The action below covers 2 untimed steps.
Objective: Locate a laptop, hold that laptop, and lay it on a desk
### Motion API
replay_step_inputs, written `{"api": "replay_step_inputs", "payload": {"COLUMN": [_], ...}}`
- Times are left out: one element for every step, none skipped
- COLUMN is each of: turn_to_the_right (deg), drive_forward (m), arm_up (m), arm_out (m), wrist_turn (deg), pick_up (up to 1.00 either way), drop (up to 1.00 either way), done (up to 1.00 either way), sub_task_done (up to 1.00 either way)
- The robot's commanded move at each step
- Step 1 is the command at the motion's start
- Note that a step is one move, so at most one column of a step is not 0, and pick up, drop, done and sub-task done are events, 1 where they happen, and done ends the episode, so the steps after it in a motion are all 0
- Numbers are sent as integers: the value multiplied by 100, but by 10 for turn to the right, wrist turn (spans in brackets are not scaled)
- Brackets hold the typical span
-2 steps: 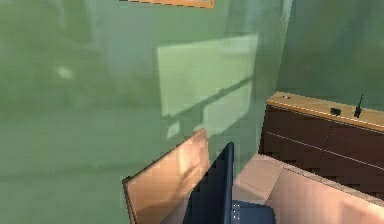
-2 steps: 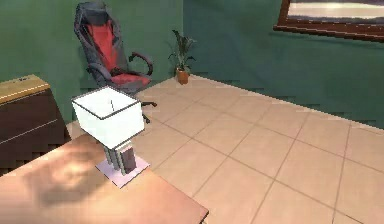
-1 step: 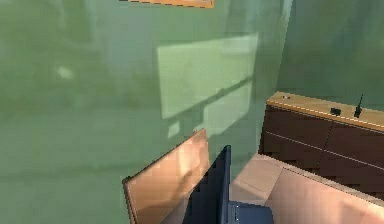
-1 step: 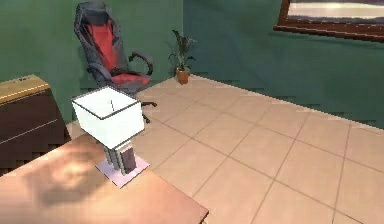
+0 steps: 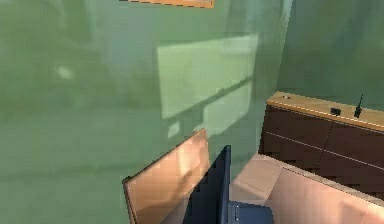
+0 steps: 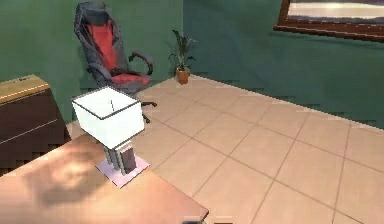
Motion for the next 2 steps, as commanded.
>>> {"api": "replay_step_inputs", "payload": {"turn_to_the_right": [0,0], "drive_forward": [0,0], "arm_up": [0,0], "arm_out": [-4,0], "wrist_turn": [0,0], "pick_up": [0,0], "drop": [0,0], "done": [0,100], "sub_task_done": [0,0]}}
